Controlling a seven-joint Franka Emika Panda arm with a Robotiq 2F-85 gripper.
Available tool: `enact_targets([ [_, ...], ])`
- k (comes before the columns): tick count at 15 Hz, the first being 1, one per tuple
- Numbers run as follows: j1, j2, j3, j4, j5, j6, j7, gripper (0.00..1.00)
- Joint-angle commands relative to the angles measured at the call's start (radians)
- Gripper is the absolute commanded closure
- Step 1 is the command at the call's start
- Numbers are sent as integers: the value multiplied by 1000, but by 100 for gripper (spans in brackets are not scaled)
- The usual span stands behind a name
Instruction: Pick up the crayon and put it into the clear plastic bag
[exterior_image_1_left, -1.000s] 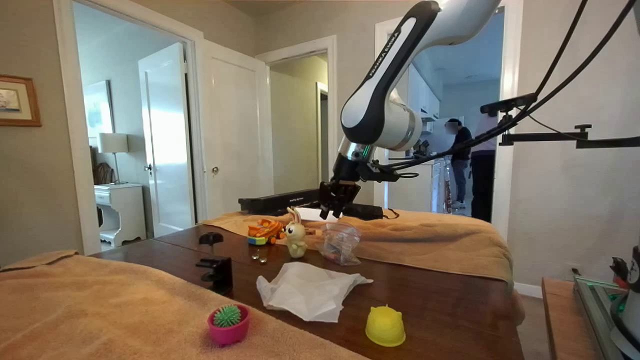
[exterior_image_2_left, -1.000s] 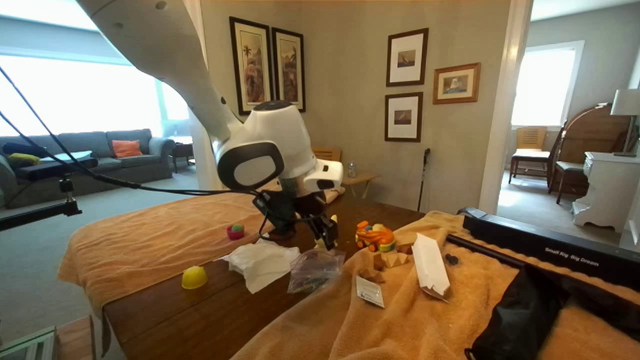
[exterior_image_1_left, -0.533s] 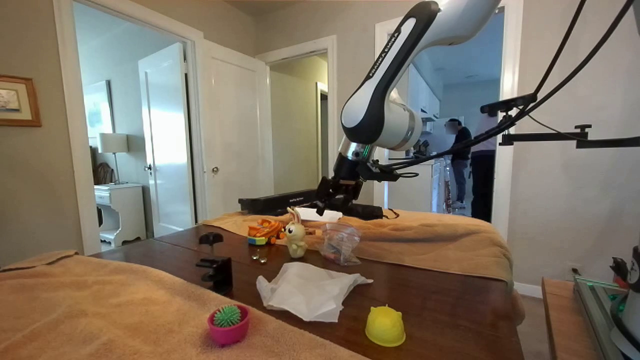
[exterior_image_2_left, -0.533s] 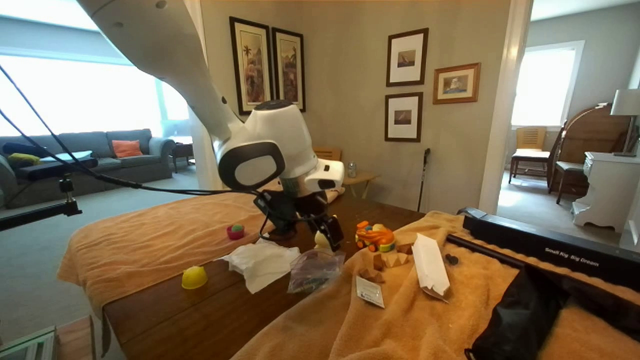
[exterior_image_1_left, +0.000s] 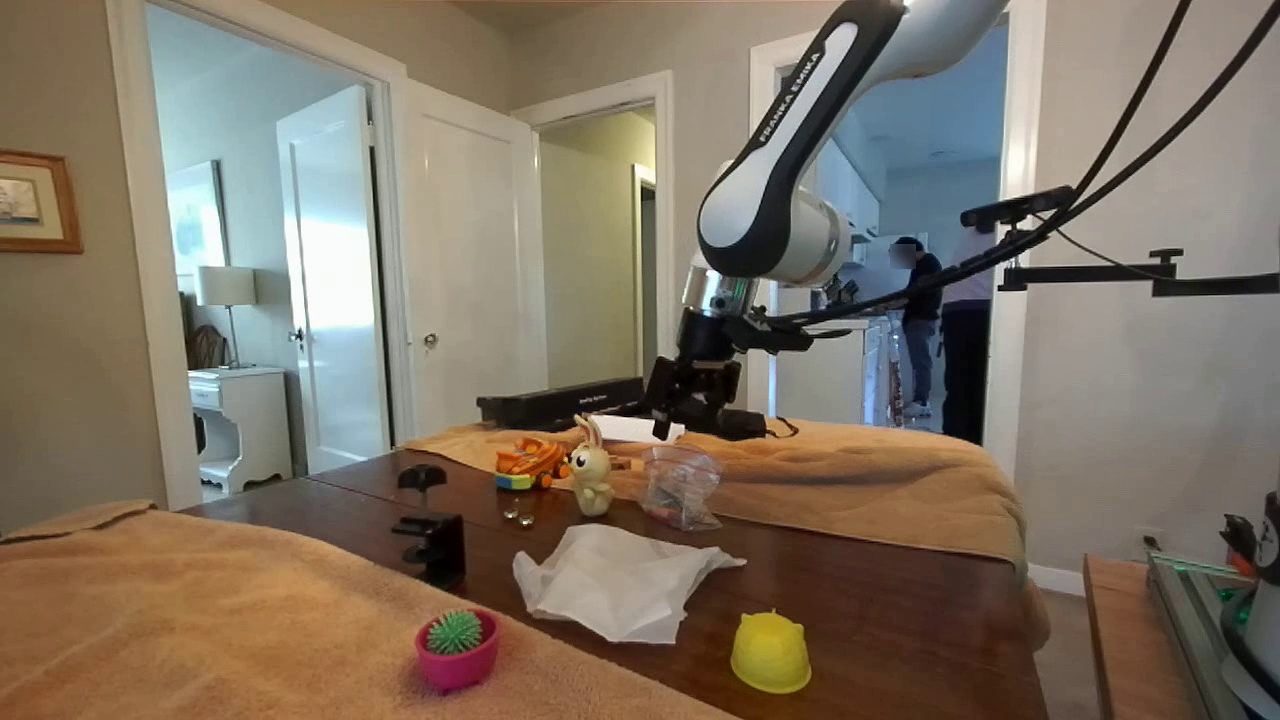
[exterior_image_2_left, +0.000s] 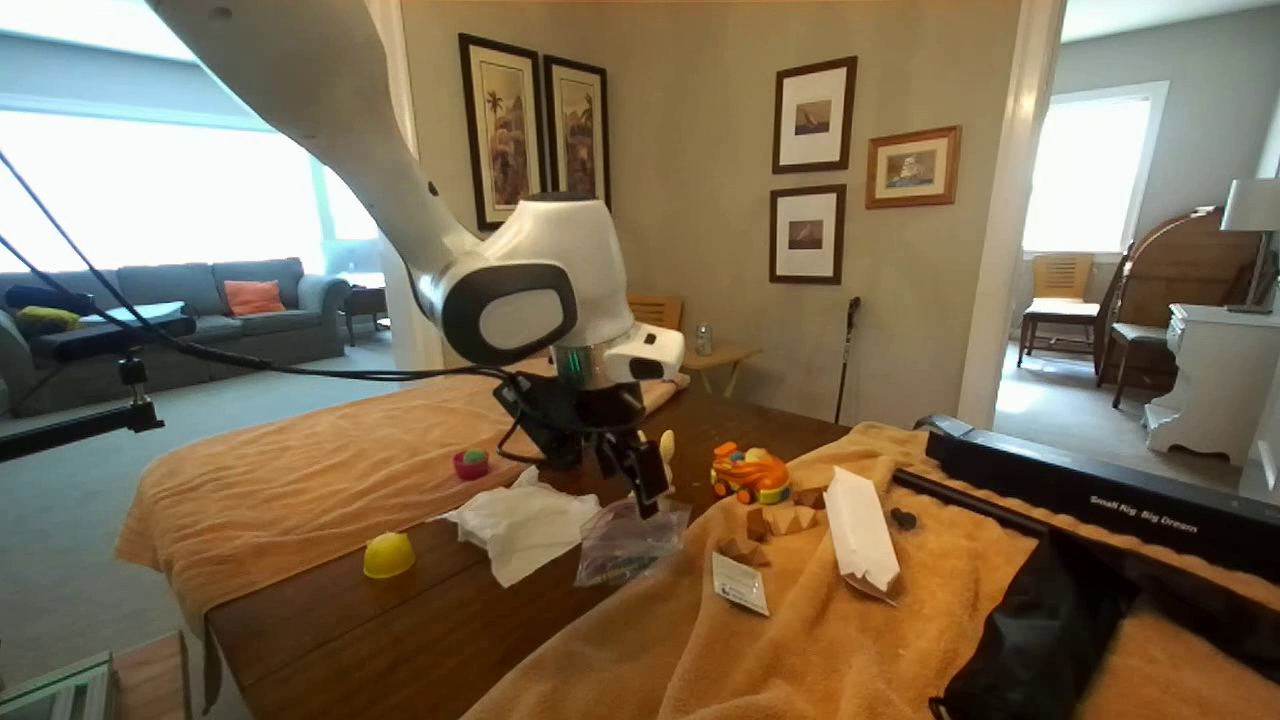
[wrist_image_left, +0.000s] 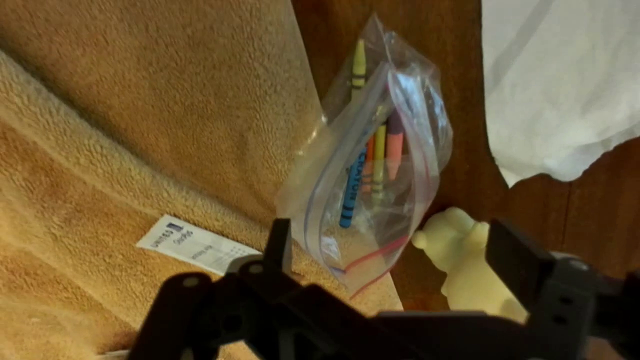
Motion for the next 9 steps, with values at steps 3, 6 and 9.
enact_targets([
  [3, 20, -234, 12, -71, -170, -319, 178, 0],
  [6, 14, -319, 46, -94, -260, -416, 233, 0],
  [9, 10, -384, 78, -119, -313, -466, 243, 0],
])
